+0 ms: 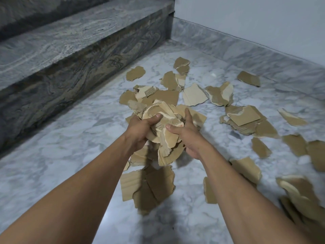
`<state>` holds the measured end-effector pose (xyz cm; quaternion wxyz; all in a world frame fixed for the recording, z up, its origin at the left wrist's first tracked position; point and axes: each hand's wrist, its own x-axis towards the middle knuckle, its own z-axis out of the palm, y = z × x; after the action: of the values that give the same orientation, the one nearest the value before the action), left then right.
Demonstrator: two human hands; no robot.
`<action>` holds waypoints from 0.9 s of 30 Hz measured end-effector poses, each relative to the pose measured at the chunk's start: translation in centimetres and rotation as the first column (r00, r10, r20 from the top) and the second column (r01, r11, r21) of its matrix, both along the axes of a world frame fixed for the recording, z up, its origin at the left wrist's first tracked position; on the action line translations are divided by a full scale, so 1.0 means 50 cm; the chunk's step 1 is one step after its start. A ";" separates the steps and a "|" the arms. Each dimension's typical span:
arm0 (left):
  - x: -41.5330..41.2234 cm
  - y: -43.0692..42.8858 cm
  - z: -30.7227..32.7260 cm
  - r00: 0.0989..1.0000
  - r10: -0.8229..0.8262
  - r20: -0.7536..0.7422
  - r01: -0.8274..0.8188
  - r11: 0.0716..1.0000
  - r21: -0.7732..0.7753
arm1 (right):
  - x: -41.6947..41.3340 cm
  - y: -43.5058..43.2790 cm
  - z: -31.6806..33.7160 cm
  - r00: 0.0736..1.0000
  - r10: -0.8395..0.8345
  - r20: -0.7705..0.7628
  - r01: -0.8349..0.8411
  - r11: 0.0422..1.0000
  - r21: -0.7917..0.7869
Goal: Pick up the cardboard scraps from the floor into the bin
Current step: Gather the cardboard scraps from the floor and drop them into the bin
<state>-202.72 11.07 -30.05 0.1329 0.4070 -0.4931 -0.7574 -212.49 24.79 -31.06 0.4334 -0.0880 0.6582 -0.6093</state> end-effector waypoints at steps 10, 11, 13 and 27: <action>-0.086 0.093 0.031 0.985 -0.173 0.005 0.167 0.943 -0.286 | -0.034 0.142 0.055 0.980 -0.199 0.010 0.199 0.980 -0.006; -0.104 0.116 0.038 0.974 -0.226 0.004 0.219 0.938 -0.268 | -0.042 0.172 0.062 0.972 -0.236 0.006 0.235 0.972 0.013; -0.143 0.176 0.060 0.936 -0.350 -0.022 0.337 0.914 -0.226 | -0.054 0.242 0.085 0.947 -0.318 -0.032 0.319 0.947 0.041; -0.297 0.830 0.285 0.431 -0.902 0.009 0.860 0.408 -0.306 | 0.043 0.896 0.334 0.549 -0.810 -0.205 0.836 0.534 0.126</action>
<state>-217.57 52.55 -15.81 -0.1956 0.0025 -0.7170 -0.6690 -210.33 69.61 -14.38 0.0608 0.2413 0.7068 -0.6622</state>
